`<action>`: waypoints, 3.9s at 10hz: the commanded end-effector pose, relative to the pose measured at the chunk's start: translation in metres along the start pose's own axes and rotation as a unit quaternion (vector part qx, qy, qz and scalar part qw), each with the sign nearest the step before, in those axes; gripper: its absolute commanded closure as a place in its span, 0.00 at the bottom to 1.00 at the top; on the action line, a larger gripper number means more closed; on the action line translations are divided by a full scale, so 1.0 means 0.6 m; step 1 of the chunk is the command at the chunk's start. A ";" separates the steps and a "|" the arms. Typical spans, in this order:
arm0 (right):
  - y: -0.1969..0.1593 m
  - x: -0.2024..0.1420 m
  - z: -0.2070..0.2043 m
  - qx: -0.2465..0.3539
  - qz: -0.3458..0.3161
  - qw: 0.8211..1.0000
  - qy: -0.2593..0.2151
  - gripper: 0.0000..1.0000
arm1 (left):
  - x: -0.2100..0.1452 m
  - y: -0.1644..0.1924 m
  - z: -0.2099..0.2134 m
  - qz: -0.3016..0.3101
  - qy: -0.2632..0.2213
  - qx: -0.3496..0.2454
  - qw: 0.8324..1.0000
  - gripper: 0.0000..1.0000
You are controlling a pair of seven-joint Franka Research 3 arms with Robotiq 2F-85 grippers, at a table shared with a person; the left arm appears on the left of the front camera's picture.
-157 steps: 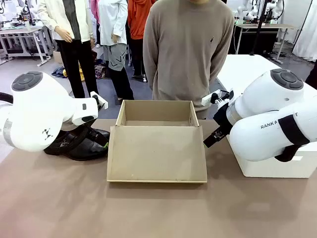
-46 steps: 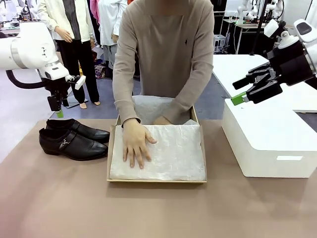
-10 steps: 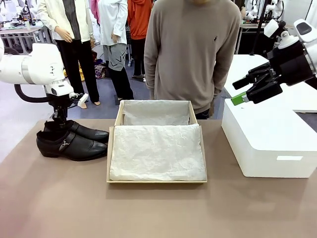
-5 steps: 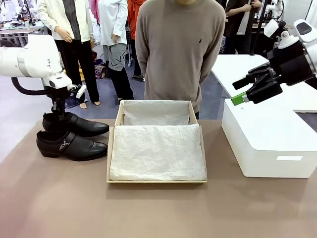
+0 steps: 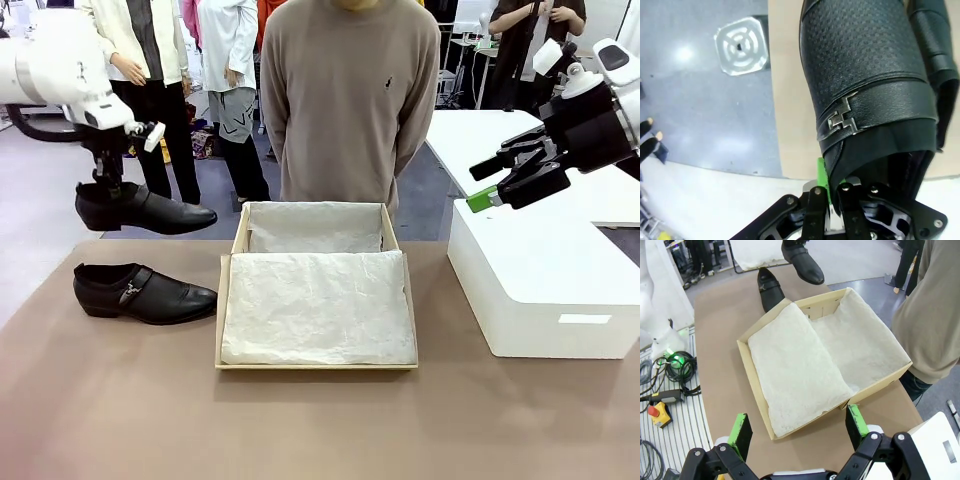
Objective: Pack the shoes into the box.
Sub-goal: Place one shoe of the Shoes into the Shoes Box.
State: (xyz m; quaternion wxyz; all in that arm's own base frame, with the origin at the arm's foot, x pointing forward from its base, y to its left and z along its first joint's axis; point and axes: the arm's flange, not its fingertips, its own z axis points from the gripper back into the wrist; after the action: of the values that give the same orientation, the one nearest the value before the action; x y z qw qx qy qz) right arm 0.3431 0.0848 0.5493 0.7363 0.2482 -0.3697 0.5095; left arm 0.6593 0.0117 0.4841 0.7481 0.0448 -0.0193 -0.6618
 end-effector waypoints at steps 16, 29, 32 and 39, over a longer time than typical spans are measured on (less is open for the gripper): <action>-0.006 0.001 -0.005 0.001 0.015 1.000 -0.015 0.00 | 0.183 -0.094 0.125 -0.001 -0.006 -0.049 0.999 1.00; -0.006 0.001 -0.005 0.001 0.015 1.000 -0.015 0.00 | 0.521 -0.102 0.102 -0.042 -0.007 -0.035 0.998 1.00; -0.006 0.001 -0.005 0.001 0.015 1.000 -0.015 0.00 | 0.538 -0.093 0.082 -0.059 -0.014 -0.031 0.998 1.00; -0.006 0.001 -0.005 0.001 0.015 1.000 -0.015 0.00 | 0.538 -0.113 0.064 -0.058 -0.016 -0.041 0.997 1.00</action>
State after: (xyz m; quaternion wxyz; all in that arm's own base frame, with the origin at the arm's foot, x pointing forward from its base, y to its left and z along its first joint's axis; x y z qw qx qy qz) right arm 0.3432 0.0847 0.5497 0.7365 0.2471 -0.3698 0.5096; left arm 0.6315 -0.3192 0.5012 0.7073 0.0025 0.0011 -0.7069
